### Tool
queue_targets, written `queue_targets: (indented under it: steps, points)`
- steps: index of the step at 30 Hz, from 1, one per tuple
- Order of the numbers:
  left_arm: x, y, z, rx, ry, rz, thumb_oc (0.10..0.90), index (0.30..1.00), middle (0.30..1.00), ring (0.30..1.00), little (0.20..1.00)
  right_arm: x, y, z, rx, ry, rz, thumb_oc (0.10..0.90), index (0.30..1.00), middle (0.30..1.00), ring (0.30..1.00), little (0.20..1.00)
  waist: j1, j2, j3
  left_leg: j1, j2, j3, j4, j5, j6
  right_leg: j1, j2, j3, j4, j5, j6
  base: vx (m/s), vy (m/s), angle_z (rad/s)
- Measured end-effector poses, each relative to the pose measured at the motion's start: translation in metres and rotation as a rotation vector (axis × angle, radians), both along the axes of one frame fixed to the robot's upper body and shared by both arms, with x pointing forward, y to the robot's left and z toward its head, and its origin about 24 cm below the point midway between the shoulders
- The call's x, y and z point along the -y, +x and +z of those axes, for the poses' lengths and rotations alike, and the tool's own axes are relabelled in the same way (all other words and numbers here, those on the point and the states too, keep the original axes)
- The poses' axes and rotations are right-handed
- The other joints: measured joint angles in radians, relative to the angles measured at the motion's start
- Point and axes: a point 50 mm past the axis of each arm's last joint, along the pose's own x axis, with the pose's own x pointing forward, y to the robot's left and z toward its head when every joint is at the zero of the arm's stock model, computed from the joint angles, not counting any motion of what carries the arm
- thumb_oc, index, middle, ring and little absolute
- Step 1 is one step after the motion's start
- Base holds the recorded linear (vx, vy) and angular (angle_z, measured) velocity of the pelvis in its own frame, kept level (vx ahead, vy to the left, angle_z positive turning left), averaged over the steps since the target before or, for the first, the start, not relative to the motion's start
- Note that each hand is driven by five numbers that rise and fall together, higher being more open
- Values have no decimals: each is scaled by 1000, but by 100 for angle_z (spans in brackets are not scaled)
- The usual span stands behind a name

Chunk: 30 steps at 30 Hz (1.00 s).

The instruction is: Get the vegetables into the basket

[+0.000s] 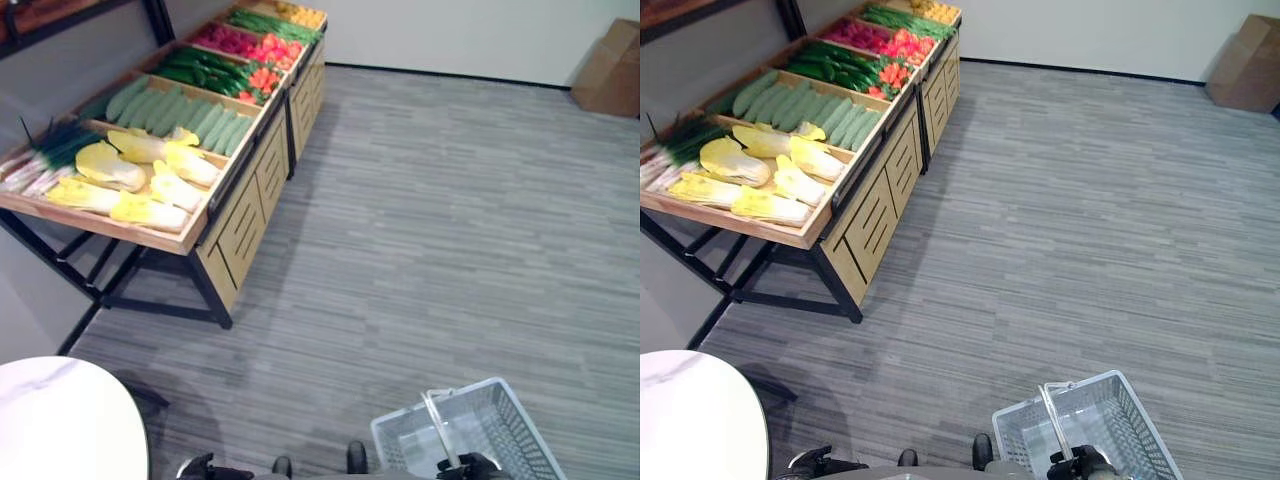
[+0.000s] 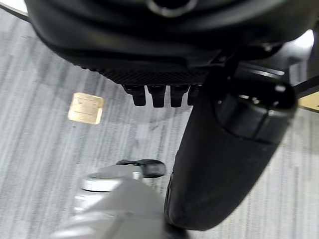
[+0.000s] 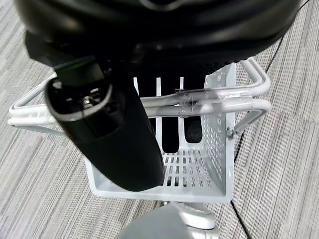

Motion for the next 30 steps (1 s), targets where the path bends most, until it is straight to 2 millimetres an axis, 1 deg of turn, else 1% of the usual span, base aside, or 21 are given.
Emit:
queue_targets:
  steps: [2, 3, 5, 7, 10, 11, 12, 13, 14, 15, 17, 19, 21, 22, 24, 25, 26, 27, 28, 29, 30]
  points:
    - [-2, 7, 2, 25, -2, 31, 900, 1000, 1000, 1000, 1000, 0, 3, 1, 8, 0, 1, 400, 300, 300, 300, 300, 4, -14, 27, -48, -4, -10, 90, 1, -23, -17, 2, -3, 23, -16, -18, 62, -233, 13]
    - [-5, 11, 3, 43, -2, 57, 900, 1000, 1000, 1000, 1000, -1, 5, 1, 11, 3, 2, 400, 300, 300, 300, 300, 15, -37, 47, -112, -20, -34, 214, 26, -57, -15, -4, -2, 27, -21, -25, 59, -161, 5]
    - [-6, 16, 5, 62, -7, 77, 900, 1000, 1000, 1000, 1000, -1, 5, 1, 18, 0, 6, 400, 300, 300, 300, 300, 35, -66, 66, -180, -56, -79, 339, 94, -63, -14, -21, 16, 29, -26, -35, 58, -133, -13]
    - [-1, 19, 4, 72, -24, 88, 900, 1000, 1000, 1000, 1000, 3, 8, 3, 32, -14, 32, 400, 300, 300, 300, 300, 30, -74, 72, -225, -95, -82, 386, 88, -52, -12, -30, 11, 26, -30, -50, 140, -115, -11]
    - [4, 22, 4, 74, -36, 74, 900, 1000, 1000, 1000, 1000, 2, 11, 4, 39, -11, 39, 400, 300, 300, 300, 300, 20, -79, 76, -217, -147, -46, 227, 87, -28, -14, -38, 17, -26, -38, -45, 214, -8, 0]
    - [8, 19, 2, 59, -42, 70, 900, 1000, 1000, 1000, 1000, 1, 11, 3, 30, -11, 41, 400, 300, 300, 300, 300, 25, -68, 72, -204, -143, -40, 115, 91, -19, 2, -23, 11, -49, -52, -20, 263, 19, -21]
    - [17, 15, -1, 45, -62, 72, 900, 1000, 1000, 1000, 1000, 6, 14, 5, 24, -26, 36, 400, 300, 300, 300, 300, 49, -2, 68, -183, -57, -40, -31, 85, -33, -53, 44, -41, 125, -74, -62, 264, 25, -5]
    - [15, 23, 1, 76, -59, 67, 900, 1000, 1000, 1000, 1000, 9, 16, 6, 25, -35, 20, 400, 300, 300, 300, 300, 46, 17, 89, -192, -16, -45, -133, 92, -73, -27, 70, -24, 198, -200, -89, 198, 16, 2]
    - [16, 28, 2, 84, -63, 58, 900, 1000, 1000, 1000, 1000, 10, 19, 7, 32, -40, 19, 400, 300, 300, 300, 300, 52, 29, 114, -206, -1, -53, -132, 107, -65, -3, 88, -10, 182, -197, -70, 322, 53, 6]
    - [14, 25, 2, 82, -60, 73, 900, 1000, 1000, 1000, 1000, 8, 24, 8, 47, -35, 34, 400, 300, 300, 300, 300, 74, 6, 128, -235, -23, -60, -131, 128, -51, 7, 87, 19, 170, -189, -83, 335, 69, -27]
    - [14, 13, -1, 48, -60, 78, 900, 1000, 1000, 1000, 1000, 7, 30, 10, 64, -31, 43, 400, 300, 300, 300, 300, 101, -11, 133, -260, -45, -56, -130, 143, -53, 46, 83, 81, 145, -189, -85, 456, 136, -73]
    - [20, -3, -6, 2, -77, 92, 900, 1000, 1000, 1000, 1000, 8, 29, 9, 60, -31, 36, 400, 300, 300, 300, 300, 106, -3, 129, -274, -44, 2, -131, 154, -46, 97, 82, 121, 113, -193, -88, 465, 185, -70]
    - [26, -10, -8, -27, -92, 101, 900, 1000, 1000, 1000, 1000, 8, 23, 8, 35, -29, 32, 400, 300, 300, 300, 300, 116, 11, 119, -292, -39, 24, -130, 162, -36, 150, 83, 164, 81, -215, -72, 521, 258, -61]
    - [29, -17, -10, -44, -100, 106, 900, 1000, 1000, 1000, 1000, 8, 15, 5, 4, -22, 27, 400, 300, 300, 300, 300, 141, 16, 104, -293, -30, 32, -122, 172, -24, 179, 77, 206, 75, -233, -82, 520, 281, -88]
    - [30, -27, -12, -70, -103, 117, 900, 1000, 1000, 1000, 1000, 6, 0, 1, -40, -15, 33, 400, 300, 300, 300, 300, 148, 9, 63, -295, -27, 59, -103, 179, 0, 204, 55, 239, 78, -266, -63, 479, 241, -70]
    - [30, -34, -13, -93, -100, 125, 900, 1000, 1000, 1000, 1000, 10, -21, -2, -95, -22, 24, 400, 300, 300, 300, 300, 148, 5, 8, -274, -44, 95, -92, 184, 8, 243, 19, 244, 66, -301, -39, 482, 242, -36]
    - [28, -39, -13, -104, -96, 131, 900, 1000, 1000, 1000, 1000, 10, -30, -4, -124, -19, 27, 400, 300, 300, 300, 300, 143, -2, -12, -246, -51, 130, -116, 256, 42, 264, -1, 244, 79, -326, -9, 474, 236, -32]
    - [25, -40, -12, -103, -87, 135, 900, 1000, 1000, 1000, 1000, 6, -31, -5, -132, -14, 42, 400, 300, 300, 300, 300, 143, -12, -23, -213, -67, 151, -131, 278, 102, 262, -15, 233, 121, -335, 19, 440, 238, -67]
    - [18, -34, -10, -78, -67, 130, 900, 1000, 1000, 1000, 1000, -2, -23, -6, -117, 3, 65, 400, 300, 300, 300, 300, 145, -28, -37, -162, -65, 216, -129, 221, 137, 186, -32, 184, 323, -320, 118, 383, 201, -82]
    - [15, -37, -9, -88, -54, 126, 900, 1000, 1000, 1000, 1000, -8, -21, -7, -108, 20, 76, 400, 300, 300, 300, 300, 147, -32, -52, -145, -66, 218, -127, 211, 153, 161, -44, 154, 397, -332, 143, 499, 311, -100]
    - [3, -44, -8, -113, -22, 125, 900, 1000, 1000, 1000, 1000, -16, -17, -8, -89, 38, 107, 400, 300, 300, 300, 300, 145, -59, -100, -137, -86, 218, -110, 149, 176, 132, -100, 123, 452, -311, 145, 377, 236, -61]
